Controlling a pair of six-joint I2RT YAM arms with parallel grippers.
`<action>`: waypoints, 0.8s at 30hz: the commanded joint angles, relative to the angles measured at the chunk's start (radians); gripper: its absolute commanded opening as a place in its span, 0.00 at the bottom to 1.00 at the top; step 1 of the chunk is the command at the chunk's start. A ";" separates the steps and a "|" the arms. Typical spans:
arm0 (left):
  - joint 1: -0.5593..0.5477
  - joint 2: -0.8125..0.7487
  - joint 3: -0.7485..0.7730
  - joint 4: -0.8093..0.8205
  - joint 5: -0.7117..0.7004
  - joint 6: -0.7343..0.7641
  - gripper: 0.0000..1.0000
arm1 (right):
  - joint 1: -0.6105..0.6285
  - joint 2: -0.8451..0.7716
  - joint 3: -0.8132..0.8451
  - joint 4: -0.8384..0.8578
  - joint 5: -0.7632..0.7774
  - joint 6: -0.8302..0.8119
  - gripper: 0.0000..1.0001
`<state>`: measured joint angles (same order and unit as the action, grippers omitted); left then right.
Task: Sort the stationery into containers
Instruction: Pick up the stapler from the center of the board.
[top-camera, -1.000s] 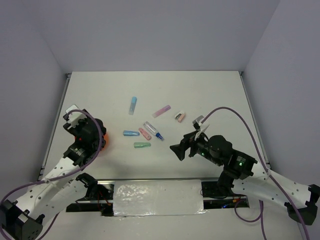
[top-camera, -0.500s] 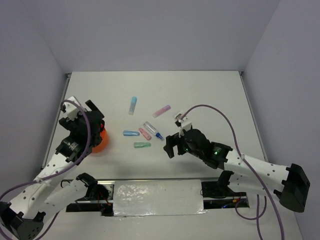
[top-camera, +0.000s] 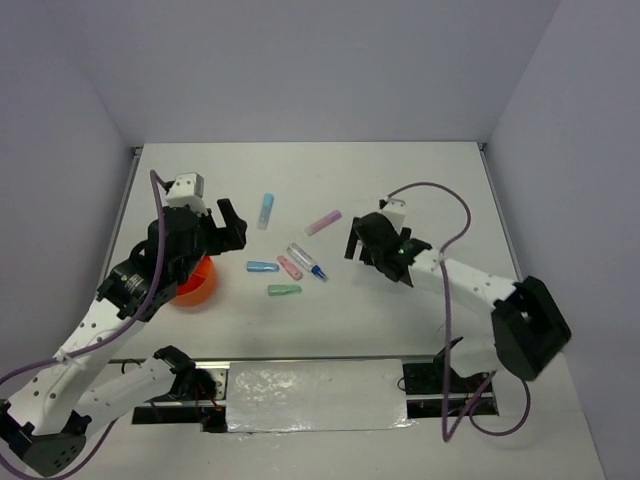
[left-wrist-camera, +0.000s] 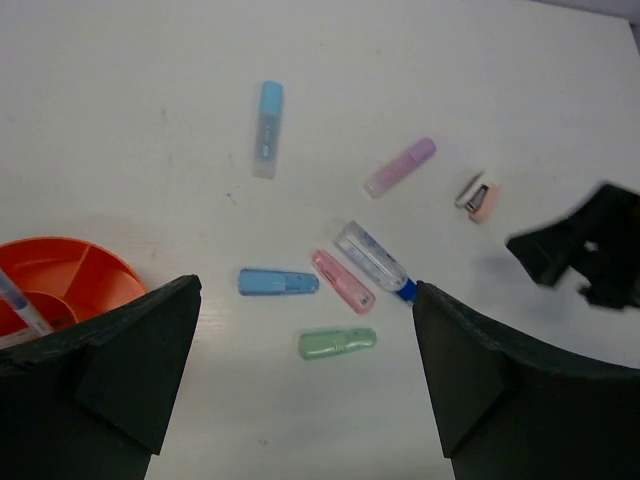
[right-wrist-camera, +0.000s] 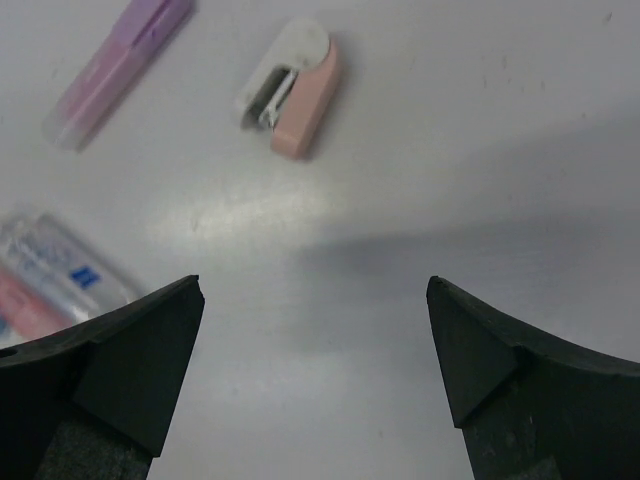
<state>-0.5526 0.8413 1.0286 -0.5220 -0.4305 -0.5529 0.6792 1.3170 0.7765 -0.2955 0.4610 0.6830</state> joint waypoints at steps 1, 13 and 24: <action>-0.024 -0.054 0.010 -0.015 0.136 0.044 0.99 | -0.053 0.187 0.180 -0.068 0.087 0.070 1.00; -0.032 -0.131 -0.042 -0.058 0.248 0.133 0.99 | -0.087 0.657 0.578 -0.245 0.134 0.135 0.94; -0.032 -0.162 -0.116 -0.035 0.254 0.148 0.99 | -0.110 0.668 0.478 -0.145 0.084 0.155 0.65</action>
<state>-0.5797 0.6891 0.9203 -0.5976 -0.1978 -0.4213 0.5900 1.9781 1.2881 -0.4362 0.5457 0.8310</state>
